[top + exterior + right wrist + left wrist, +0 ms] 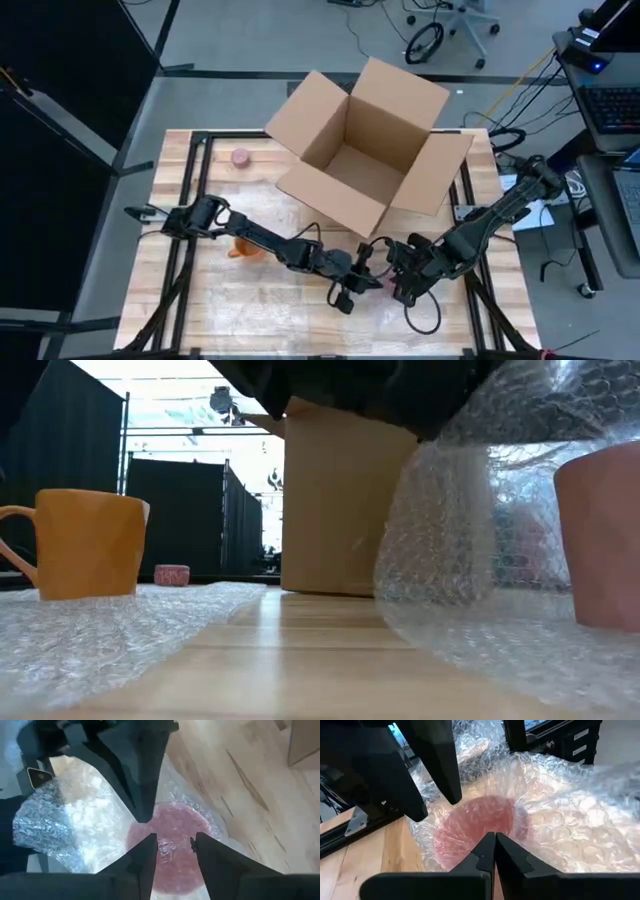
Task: Wrap mug
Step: Wrap the pink mug in the bubble wrap
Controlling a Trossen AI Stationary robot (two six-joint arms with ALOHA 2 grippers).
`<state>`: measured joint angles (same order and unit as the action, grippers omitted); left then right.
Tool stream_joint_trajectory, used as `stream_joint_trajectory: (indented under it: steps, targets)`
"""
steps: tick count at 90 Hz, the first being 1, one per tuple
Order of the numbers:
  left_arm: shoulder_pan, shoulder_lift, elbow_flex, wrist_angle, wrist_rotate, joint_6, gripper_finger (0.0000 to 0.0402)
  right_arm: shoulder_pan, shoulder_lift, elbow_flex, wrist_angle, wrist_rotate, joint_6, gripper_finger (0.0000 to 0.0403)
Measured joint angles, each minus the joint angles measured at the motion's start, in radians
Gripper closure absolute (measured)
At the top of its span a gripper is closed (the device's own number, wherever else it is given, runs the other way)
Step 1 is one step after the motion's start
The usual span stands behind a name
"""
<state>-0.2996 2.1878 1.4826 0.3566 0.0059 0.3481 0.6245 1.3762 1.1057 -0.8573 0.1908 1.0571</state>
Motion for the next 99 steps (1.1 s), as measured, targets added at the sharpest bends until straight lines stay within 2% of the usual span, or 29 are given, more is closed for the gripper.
stream_joint_trajectory:
  steps: [31,50,71,87,99]
  targets:
    - [0.0,-0.001,0.0,0.027,-0.001,-0.001,0.0402,0.006,0.001,0.0,-0.016,0.014,0.021,0.0273]
    - [0.0,-0.003,0.0,0.026,-0.001,-0.002,0.0402,0.005,0.002,-0.001,-0.117,0.098,0.022,0.0217]
    - [0.0,-0.003,0.0,0.024,-0.002,-0.002,0.0402,-0.008,0.007,-0.019,-0.147,0.096,0.068,0.0149]
    - [0.0,-0.003,0.0,0.023,-0.002,-0.002,0.0402,-0.017,0.008,-0.113,-0.108,0.066,0.136,0.0132]
    - [0.0,-0.003,0.0,0.022,-0.002,-0.002,0.0402,-0.017,0.009,-0.189,0.023,0.039,0.15,0.0131]
